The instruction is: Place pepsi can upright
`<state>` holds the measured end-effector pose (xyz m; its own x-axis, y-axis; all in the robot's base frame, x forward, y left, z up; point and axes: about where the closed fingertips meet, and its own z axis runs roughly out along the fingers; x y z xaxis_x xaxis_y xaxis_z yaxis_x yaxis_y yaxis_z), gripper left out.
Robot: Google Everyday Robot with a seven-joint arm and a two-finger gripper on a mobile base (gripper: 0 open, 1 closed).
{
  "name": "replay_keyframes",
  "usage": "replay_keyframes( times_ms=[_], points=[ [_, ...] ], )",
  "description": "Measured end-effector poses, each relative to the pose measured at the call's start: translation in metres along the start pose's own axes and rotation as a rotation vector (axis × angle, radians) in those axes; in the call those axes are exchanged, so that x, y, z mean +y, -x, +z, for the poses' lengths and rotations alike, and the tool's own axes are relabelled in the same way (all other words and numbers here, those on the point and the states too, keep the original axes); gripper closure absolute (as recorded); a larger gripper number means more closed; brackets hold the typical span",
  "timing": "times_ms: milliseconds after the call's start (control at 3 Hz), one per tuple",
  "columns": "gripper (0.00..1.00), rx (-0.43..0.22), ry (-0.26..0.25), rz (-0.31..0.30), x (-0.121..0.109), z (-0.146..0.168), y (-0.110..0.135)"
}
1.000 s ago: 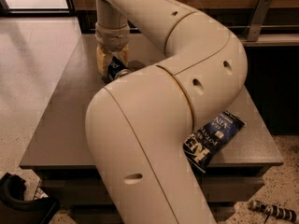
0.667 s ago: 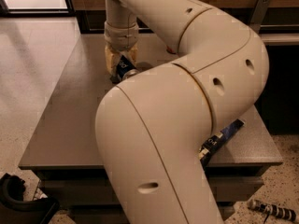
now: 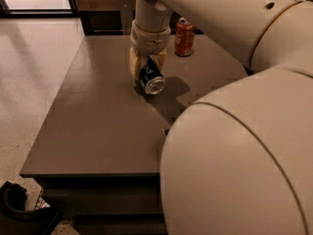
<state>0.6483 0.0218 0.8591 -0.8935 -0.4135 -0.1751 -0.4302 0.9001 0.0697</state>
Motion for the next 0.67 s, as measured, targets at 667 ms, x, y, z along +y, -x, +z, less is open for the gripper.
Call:
replay_keyframes(
  times_ms=[667],
  points=[
    [1.0, -0.33, -0.033, -0.092, -0.039, -0.042, 0.012]
  ],
)
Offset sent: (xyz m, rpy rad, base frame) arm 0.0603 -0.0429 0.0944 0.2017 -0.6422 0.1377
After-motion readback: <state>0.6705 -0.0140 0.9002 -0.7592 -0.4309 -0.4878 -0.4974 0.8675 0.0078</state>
